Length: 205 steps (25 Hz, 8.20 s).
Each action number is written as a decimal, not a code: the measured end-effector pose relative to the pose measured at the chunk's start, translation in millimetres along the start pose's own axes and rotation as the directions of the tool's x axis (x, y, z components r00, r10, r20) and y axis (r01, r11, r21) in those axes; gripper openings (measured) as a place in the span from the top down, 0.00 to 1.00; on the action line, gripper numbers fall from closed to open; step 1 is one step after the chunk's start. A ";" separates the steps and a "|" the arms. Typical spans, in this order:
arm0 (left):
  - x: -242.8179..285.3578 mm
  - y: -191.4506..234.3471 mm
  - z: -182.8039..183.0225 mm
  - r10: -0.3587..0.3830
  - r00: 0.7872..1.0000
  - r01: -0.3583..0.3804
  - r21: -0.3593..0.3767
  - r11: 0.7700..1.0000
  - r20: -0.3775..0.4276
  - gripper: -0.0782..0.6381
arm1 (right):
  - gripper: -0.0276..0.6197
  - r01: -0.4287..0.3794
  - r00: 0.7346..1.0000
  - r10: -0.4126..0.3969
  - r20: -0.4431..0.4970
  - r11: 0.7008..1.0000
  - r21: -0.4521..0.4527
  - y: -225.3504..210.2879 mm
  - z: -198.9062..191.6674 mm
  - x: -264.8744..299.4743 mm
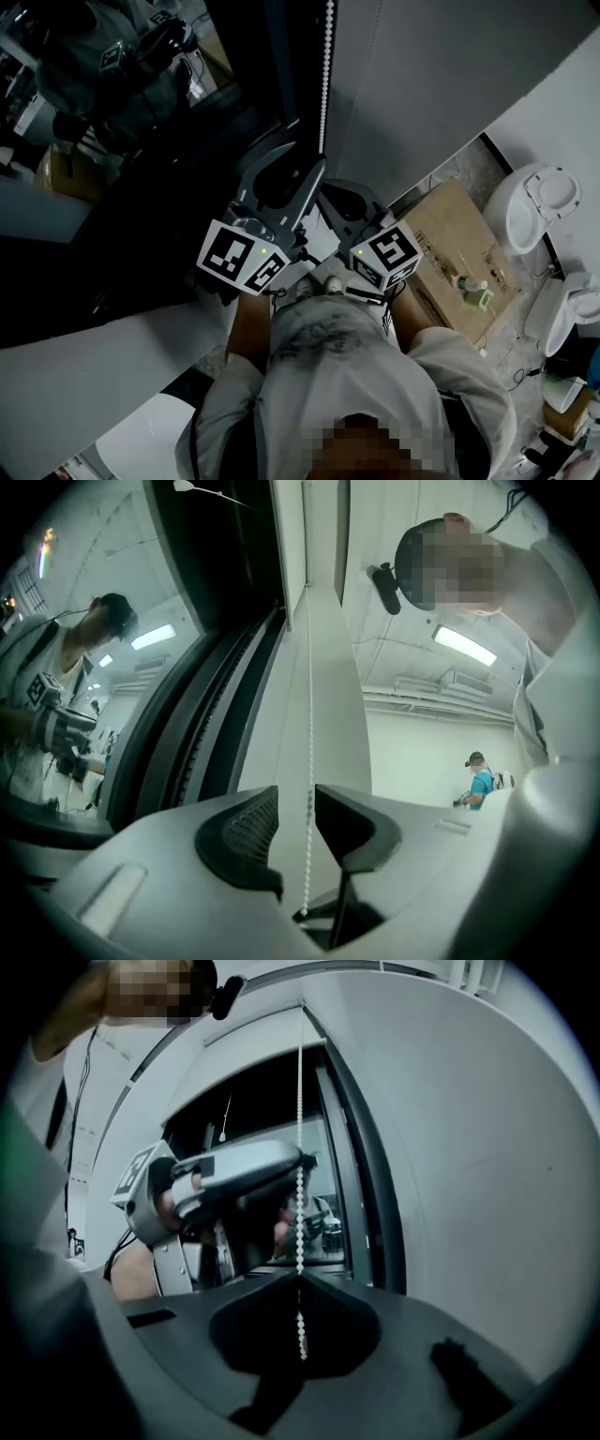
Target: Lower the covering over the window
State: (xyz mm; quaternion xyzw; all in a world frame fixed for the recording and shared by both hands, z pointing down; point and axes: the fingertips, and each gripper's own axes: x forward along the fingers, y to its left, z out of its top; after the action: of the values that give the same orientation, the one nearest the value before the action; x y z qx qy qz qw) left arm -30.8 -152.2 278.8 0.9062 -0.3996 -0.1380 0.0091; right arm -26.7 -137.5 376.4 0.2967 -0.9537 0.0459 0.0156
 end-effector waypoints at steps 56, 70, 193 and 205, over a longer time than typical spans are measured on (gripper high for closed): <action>-28.0 14.1 -154.6 0.013 0.950 -0.043 -0.090 0.995 -0.312 0.88 | 0.78 0.026 0.962 0.005 0.271 0.993 -0.113 -8.7 118.5 -4.5; -35.3 6.4 -145.9 -0.030 0.941 0.011 -0.059 0.998 -0.336 0.87 | 0.93 0.063 0.954 -0.030 0.299 0.993 -0.102 -12.6 125.5 9.4; -28.6 -13.3 -129.4 -0.014 0.955 -0.013 -0.090 0.996 -0.297 0.87 | 0.91 0.077 0.956 -0.035 0.293 0.988 -0.134 0.9 138.5 -6.3; -36.5 -5.7 -121.7 -0.003 0.966 -0.029 -0.121 0.992 -0.259 0.74 | 0.92 0.109 0.957 -0.075 0.281 0.988 -0.107 -12.7 130.0 -4.9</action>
State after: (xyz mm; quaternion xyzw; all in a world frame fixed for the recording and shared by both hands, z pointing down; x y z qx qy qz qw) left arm -18.8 -133.2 404.0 0.9116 -0.3915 -0.0430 0.1182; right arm -15.9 -157.7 247.8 0.3427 -0.9328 -0.0549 -0.0976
